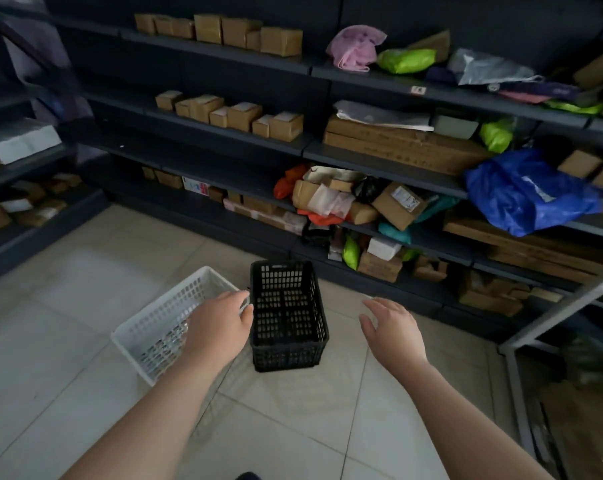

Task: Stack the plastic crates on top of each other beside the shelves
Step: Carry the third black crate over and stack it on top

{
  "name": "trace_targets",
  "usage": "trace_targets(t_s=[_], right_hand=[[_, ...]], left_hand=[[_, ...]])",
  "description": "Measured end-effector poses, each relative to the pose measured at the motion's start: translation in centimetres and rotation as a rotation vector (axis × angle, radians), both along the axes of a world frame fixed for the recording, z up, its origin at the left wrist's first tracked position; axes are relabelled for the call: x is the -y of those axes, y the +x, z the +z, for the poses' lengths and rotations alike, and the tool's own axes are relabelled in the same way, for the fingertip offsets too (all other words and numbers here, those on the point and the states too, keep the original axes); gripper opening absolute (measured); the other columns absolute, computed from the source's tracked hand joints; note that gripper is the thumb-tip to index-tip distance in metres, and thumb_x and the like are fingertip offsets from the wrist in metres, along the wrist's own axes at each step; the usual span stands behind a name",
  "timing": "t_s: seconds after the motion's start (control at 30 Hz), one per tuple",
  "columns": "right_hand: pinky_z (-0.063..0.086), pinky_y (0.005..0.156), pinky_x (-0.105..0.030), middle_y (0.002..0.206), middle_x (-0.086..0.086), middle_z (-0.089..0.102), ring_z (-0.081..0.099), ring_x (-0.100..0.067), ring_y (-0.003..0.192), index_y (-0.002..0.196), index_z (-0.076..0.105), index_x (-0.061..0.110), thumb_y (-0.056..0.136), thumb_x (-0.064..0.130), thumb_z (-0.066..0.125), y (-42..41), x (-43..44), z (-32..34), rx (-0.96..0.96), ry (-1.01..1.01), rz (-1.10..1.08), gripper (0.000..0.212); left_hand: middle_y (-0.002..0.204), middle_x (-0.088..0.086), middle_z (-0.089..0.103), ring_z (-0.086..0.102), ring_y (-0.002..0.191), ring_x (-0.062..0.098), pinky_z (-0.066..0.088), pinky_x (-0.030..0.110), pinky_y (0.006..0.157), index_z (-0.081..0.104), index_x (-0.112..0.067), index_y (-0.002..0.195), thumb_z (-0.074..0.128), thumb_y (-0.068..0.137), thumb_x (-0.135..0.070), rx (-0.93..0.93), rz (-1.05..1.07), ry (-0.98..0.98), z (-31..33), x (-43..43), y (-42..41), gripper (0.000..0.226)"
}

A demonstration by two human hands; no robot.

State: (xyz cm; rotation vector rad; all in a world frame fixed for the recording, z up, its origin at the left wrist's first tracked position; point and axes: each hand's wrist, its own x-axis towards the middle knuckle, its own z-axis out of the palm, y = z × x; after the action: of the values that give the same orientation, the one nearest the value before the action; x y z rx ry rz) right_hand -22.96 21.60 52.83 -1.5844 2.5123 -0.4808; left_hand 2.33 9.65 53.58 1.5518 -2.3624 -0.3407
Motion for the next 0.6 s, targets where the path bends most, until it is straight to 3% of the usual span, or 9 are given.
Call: trace_targets(t_s=[0.2,0.4,0.6], right_hand=[[0.035,0.107,-0.038,0.133,-0.004,0.057,0.047,-0.024,0.126,0.129,0.056,0.016,0.093,0.03,0.05,-4.7,8.6,-1.1,0.017,0.015,0.031,0.039],[0.035,0.108,-0.038,0.133,-0.005,0.058,0.048,-0.025,0.126,0.129,0.056,0.016,0.092,0.029,0.051,-8.2,18.9,-1.3,0.021,0.041,0.064,0.039],[0.033,0.108,-0.038,0.134,-0.005,0.057,0.048,-0.024,0.126,0.129,0.056,0.015,0.093,0.03,0.05,-10.4,27.5,-1.6,0.051,0.077,0.108,0.04]], left_hand=[[0.115,-0.002,0.068,0.065,0.099,0.021,0.049,0.032,0.08,0.058,-0.021,0.128,0.045,0.093,-0.033,0.012,0.023,0.021,-1.6,7.7,-4.7,0.039],[0.122,-0.001,0.065,0.062,0.106,0.022,0.048,0.033,0.085,0.055,-0.022,0.131,0.042,0.095,-0.034,0.009,0.055,0.077,-2.0,16.8,-8.7,0.04],[0.12,0.0,0.066,0.064,0.1,0.022,0.052,0.035,0.084,0.054,-0.022,0.131,0.042,0.095,-0.036,0.014,0.082,0.122,-1.8,24.4,-11.5,0.04]])
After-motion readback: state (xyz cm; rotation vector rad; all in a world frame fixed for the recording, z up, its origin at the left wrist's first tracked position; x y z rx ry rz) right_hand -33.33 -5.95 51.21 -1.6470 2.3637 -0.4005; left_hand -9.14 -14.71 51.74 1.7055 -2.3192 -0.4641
